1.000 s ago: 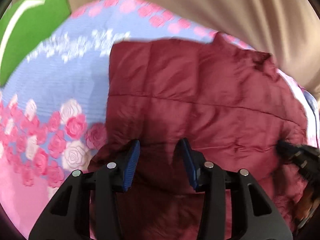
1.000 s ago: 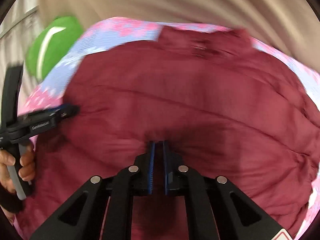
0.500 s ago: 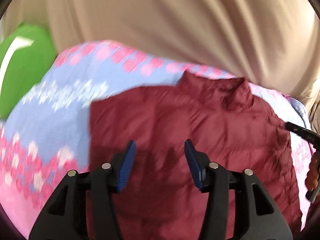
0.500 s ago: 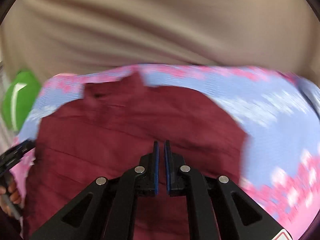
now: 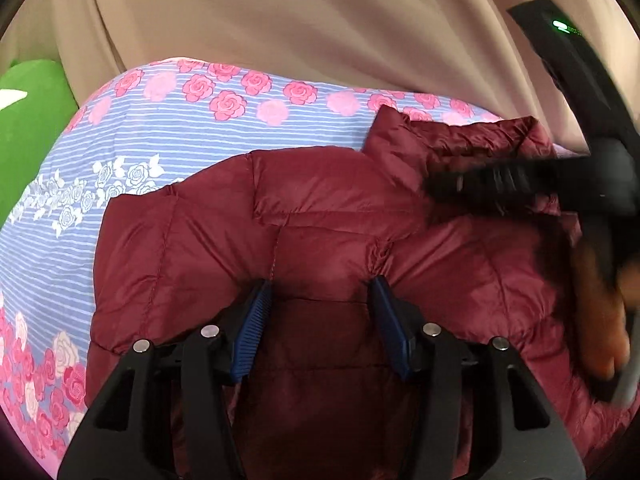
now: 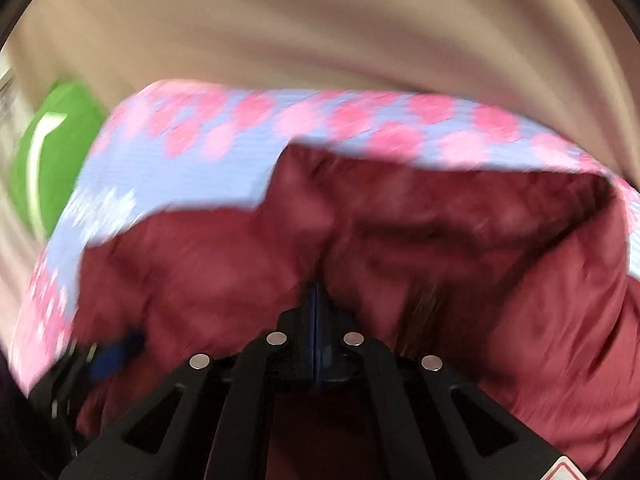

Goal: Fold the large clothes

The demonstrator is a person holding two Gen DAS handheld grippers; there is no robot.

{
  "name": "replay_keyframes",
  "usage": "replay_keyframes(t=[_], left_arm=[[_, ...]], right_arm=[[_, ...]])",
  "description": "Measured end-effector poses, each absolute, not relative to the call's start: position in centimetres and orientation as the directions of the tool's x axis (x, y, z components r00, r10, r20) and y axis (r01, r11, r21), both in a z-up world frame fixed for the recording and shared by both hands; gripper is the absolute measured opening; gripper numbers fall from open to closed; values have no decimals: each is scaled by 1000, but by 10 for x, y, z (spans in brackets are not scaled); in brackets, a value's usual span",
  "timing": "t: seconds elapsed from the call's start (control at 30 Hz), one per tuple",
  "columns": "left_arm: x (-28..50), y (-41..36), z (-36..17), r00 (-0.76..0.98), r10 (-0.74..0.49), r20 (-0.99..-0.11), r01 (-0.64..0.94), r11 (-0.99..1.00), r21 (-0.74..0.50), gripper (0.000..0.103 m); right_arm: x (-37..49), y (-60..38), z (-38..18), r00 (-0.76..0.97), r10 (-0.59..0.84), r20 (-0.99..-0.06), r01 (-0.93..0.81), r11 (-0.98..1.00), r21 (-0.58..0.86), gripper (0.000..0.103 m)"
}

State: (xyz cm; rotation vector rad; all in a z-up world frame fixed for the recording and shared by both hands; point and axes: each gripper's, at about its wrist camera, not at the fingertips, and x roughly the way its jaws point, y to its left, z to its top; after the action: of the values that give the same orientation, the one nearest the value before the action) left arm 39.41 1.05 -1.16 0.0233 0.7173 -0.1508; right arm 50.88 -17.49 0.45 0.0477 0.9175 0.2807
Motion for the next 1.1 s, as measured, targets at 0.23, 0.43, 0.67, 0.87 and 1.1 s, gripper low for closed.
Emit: replay_keyframes(t=[0.23, 0.43, 0.67, 0.87, 1.1], left_arm=[[378, 17, 5, 764, -156, -626, 149, 987, -65, 51], [354, -28, 47, 741, -320, -591, 311, 943, -121, 52], [429, -117, 30, 654, -290, -699, 313, 945, -99, 54], [452, -128, 13, 699, -176, -693, 228, 973, -16, 59], [437, -102, 37, 719, -201, -666, 190, 978, -90, 57]], right_arm=[[452, -249, 52, 742, 178, -647, -60, 978, 199, 5], [397, -286, 44, 699, 159, -698, -106, 987, 119, 6], [432, -305, 10, 664, 137, -735, -41, 988, 147, 0], [406, -366, 22, 734, 42, -678, 126, 972, 196, 6], [379, -361, 7, 701, -43, -712, 86, 996, 24, 0]])
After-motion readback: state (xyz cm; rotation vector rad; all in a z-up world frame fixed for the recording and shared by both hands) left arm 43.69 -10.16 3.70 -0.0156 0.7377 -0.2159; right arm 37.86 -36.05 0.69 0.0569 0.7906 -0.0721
